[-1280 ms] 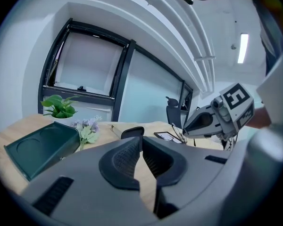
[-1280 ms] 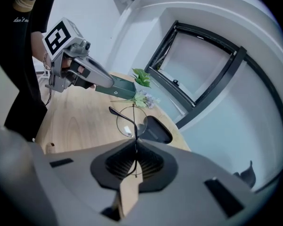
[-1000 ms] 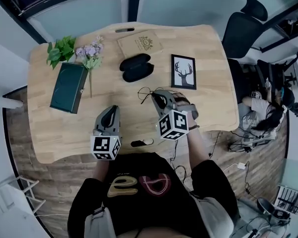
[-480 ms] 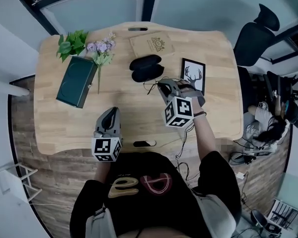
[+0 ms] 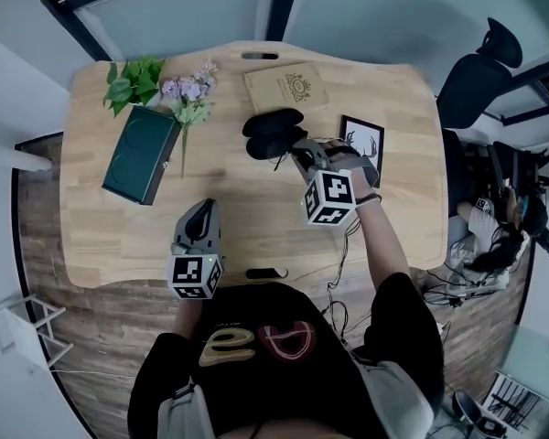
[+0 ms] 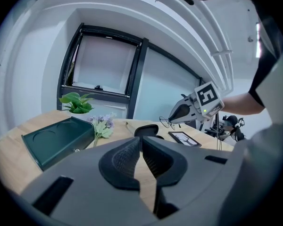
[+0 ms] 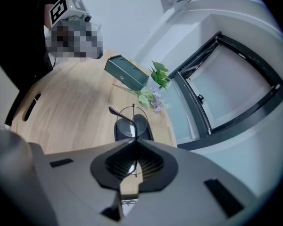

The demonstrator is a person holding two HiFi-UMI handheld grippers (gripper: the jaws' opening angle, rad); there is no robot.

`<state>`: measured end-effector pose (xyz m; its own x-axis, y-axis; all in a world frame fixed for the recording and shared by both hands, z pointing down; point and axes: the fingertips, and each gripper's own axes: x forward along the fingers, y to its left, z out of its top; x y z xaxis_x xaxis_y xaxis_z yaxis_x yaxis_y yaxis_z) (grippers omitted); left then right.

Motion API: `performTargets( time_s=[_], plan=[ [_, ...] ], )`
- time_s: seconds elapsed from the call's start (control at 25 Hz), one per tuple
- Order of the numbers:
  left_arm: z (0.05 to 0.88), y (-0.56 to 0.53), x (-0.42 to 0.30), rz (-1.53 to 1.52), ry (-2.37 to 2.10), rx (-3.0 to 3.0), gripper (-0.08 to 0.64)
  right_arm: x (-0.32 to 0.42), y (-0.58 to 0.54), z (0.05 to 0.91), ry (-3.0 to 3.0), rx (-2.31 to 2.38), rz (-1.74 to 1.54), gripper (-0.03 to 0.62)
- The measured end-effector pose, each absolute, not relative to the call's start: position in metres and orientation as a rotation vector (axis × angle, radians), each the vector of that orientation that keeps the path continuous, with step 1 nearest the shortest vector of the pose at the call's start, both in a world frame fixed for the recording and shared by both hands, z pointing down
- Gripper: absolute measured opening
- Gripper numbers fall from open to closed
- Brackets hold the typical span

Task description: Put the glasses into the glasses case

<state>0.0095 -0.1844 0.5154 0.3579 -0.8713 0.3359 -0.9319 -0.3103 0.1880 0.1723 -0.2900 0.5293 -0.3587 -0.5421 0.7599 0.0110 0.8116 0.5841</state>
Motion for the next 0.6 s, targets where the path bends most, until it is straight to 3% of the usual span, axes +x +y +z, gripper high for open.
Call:
performTargets(
  time_s=[0.6],
  plan=[
    [0.529,-0.192,-0.008,0.285,-1.599,2.227,0.031,0.146,-0.311,0.564,-1.804,0.239,-0.681,0.017]
  ],
)
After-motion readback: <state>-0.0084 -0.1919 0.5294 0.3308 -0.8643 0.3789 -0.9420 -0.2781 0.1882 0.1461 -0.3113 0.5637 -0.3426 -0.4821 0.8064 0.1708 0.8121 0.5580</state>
